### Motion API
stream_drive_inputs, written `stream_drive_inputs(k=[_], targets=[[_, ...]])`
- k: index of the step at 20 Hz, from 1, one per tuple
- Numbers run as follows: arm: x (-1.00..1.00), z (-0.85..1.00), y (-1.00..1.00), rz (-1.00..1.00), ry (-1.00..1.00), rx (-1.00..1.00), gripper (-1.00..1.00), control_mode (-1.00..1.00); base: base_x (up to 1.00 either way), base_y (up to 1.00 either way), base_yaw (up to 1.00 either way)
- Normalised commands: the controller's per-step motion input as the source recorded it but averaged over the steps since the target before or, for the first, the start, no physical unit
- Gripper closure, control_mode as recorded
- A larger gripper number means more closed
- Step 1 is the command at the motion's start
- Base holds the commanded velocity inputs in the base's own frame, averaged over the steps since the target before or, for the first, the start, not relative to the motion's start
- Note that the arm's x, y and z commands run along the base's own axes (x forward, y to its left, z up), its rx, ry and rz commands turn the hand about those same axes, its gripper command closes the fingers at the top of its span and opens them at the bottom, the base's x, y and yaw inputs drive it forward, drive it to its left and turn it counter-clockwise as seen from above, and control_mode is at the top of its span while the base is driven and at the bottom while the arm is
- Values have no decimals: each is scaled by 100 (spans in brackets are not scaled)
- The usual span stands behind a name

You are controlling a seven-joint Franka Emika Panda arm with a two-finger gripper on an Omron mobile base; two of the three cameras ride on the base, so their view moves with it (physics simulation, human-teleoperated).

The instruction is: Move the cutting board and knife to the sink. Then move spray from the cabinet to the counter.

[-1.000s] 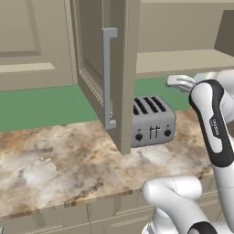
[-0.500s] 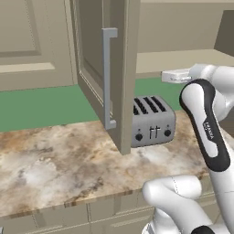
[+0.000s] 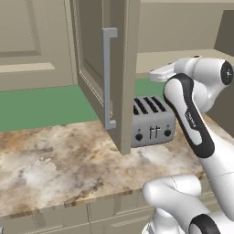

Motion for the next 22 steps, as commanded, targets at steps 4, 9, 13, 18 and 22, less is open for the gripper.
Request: stream_drive_inputs(k=[4, 9, 13, 18, 22], targets=[[11, 0, 6, 0, 1, -3, -100, -100, 0, 0, 0], [17, 0, 0, 0, 0, 0, -100, -100, 0, 0, 0], [19, 18, 19, -3, 0, 0, -100, -100, 0, 0, 0], [24, 25, 23, -7, 1, -3, -100, -100, 0, 0, 0], [36, 18, 5, -4, 2, -1, -100, -100, 0, 0, 0]])
